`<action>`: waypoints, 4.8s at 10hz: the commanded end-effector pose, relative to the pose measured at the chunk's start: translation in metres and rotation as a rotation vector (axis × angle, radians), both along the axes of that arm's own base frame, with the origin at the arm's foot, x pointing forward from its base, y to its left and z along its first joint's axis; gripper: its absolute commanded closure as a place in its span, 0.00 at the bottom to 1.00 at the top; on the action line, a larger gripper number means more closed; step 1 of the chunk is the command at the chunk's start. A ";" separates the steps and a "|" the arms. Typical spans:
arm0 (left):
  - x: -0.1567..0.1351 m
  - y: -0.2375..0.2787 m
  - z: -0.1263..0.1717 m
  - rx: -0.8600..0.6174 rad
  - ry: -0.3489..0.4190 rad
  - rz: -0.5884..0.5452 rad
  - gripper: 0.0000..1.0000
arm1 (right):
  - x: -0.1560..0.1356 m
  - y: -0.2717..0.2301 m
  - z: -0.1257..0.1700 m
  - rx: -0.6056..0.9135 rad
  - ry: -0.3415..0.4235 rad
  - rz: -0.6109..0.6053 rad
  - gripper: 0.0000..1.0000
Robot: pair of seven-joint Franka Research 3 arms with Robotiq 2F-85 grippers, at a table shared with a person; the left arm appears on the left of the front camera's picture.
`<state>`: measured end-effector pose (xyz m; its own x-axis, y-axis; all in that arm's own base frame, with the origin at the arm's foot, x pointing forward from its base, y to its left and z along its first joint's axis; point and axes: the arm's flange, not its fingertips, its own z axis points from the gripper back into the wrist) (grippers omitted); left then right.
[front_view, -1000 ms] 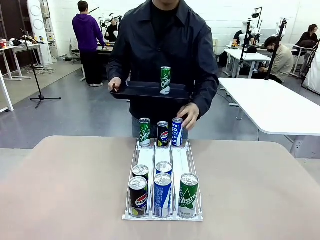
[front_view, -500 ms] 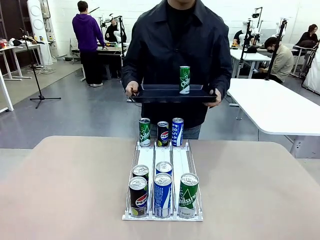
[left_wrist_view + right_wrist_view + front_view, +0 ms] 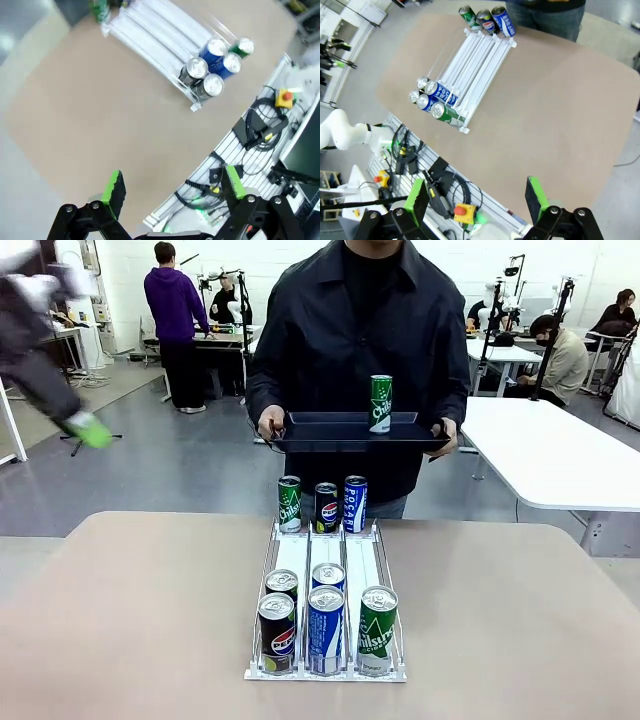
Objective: Retrieve and hand over the desired beverage to the person.
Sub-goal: Pick up another can of the same type that the person held from the Automatic Can Dispenser.
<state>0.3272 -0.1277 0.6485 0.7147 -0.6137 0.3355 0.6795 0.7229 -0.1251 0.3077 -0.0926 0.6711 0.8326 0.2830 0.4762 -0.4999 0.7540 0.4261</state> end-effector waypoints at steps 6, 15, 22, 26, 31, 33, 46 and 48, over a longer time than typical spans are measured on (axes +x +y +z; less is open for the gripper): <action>0.022 -0.206 -0.050 0.199 0.054 0.332 0.00 | 0.002 -0.002 0.000 0.015 -0.005 0.018 0.00; 0.021 -0.214 -0.059 0.188 0.091 0.327 0.00 | 0.002 -0.002 0.000 0.015 -0.005 0.018 0.00; 0.012 -0.277 -0.143 0.167 0.209 0.505 0.00 | 0.002 -0.002 0.000 0.015 -0.005 0.018 0.00; 0.006 -0.292 -0.170 0.173 0.221 0.604 0.00 | 0.002 -0.002 0.000 0.015 -0.005 0.018 0.00; -0.003 -0.300 -0.200 0.239 0.170 0.651 0.00 | 0.002 -0.002 0.000 0.015 -0.005 0.018 0.00; -0.003 -0.301 -0.210 0.240 0.187 0.652 0.00 | 0.002 -0.002 0.000 0.015 -0.005 0.018 0.00; 0.005 -0.300 -0.216 0.241 0.187 0.604 1.00 | 0.002 -0.002 0.000 0.015 -0.005 0.018 0.00; 0.005 -0.300 -0.212 0.260 0.208 0.592 1.00 | 0.002 -0.002 0.000 0.015 -0.005 0.018 0.00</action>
